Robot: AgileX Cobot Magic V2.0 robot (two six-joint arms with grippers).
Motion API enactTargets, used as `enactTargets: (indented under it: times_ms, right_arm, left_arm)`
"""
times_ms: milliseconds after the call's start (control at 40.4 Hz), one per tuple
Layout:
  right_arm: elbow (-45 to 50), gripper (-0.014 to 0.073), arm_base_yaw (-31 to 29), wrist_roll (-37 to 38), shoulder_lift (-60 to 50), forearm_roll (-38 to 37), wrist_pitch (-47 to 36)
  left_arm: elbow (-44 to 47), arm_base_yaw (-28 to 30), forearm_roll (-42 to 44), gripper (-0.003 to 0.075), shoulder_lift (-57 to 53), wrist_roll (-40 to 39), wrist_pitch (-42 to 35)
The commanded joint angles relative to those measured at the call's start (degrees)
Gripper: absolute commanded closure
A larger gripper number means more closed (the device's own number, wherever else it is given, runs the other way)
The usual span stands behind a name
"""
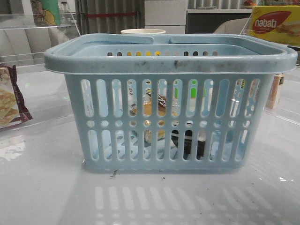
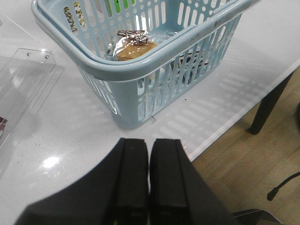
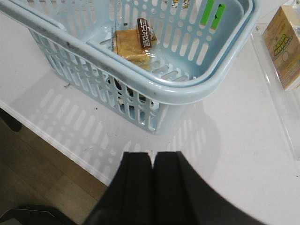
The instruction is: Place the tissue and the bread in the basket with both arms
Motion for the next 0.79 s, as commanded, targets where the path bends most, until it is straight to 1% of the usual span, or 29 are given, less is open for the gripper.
enactTargets:
  times_ms: [0, 470, 545, 619, 644, 718, 768]
  right_arm:
    - [-1.49, 0.0525, -0.04, -0.17, -0.01, -1.11, -3.65]
    - [-1.49, 0.0525, -0.04, -0.17, -0.01, -1.11, -3.58]
    - [-1.49, 0.0525, -0.04, -0.17, -0.01, -1.11, -3.52]
    - [-1.49, 0.0525, -0.04, -0.17, -0.01, -1.11, -3.5]
    - [-1.49, 0.0525, -0.04, -0.17, -0.01, -1.11, -3.5]
    - [-1.49, 0.0525, -0.04, -0.17, -0.01, -1.11, -3.56]
    - [-1.49, 0.0525, -0.04, -0.17, -0.01, -1.11, -3.56]
  left_arm:
    - [-1.46, -0.26, -0.59, 0.0629, 0.04, -0.64, -4.72]
    - [-1.46, -0.26, -0.59, 0.0629, 0.04, -0.64, -4.72]
    - [0.11, -0.01, 0.0, 0.0629, -2.01, -0.64, -6.75]
    - [2.46, 3.68, -1.02, 0.0629, -4.36, -0.64, -10.77]
    - [3.57, 5.88, -1.02, 0.0629, -5.56, -0.64, -12.07]
    - [7.64, 12.19, -1.81, 0.0629, -9.11, -0.64, -19.12]
    - [11.04, 16.88, -2.13, 0.0629, -11.94, -0.64, -25.42]
